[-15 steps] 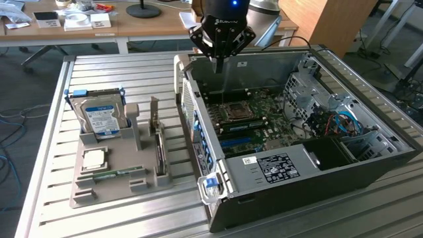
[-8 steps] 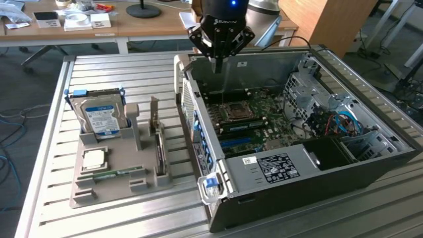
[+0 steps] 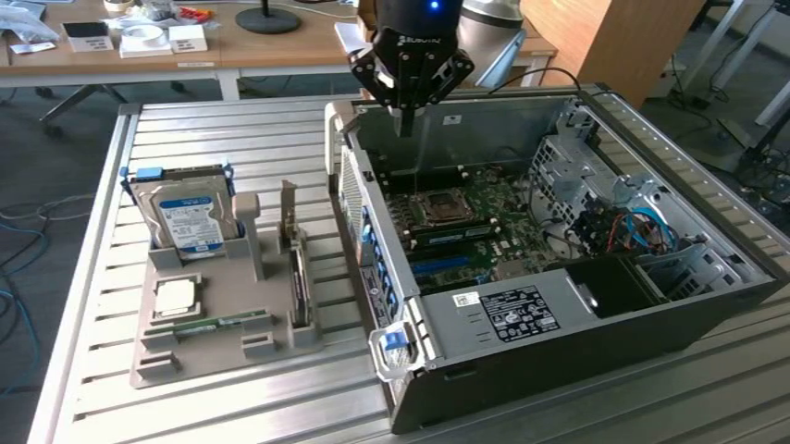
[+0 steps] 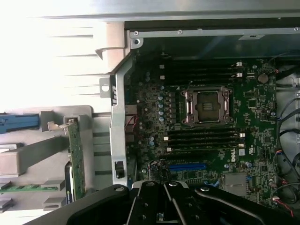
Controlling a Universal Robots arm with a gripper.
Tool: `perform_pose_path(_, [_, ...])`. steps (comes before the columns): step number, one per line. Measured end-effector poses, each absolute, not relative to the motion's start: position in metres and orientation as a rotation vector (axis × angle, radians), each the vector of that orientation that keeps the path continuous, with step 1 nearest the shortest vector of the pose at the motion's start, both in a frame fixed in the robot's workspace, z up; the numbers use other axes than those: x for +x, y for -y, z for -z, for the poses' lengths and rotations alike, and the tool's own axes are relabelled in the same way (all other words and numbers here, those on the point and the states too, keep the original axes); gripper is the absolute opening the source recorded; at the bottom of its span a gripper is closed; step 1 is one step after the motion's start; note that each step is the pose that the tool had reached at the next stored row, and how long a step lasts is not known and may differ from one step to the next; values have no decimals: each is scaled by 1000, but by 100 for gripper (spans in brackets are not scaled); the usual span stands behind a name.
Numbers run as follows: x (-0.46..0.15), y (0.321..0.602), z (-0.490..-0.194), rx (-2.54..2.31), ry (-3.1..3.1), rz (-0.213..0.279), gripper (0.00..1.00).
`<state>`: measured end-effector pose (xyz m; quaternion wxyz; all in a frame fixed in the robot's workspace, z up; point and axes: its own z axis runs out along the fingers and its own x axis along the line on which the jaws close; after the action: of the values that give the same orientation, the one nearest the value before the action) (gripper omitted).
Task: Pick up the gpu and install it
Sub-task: 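Reach for the gpu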
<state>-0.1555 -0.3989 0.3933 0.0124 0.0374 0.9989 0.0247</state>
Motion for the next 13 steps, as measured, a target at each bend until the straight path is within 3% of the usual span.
perform_pose_path(13, [-160,399,-393,117,-3114,-77,11])
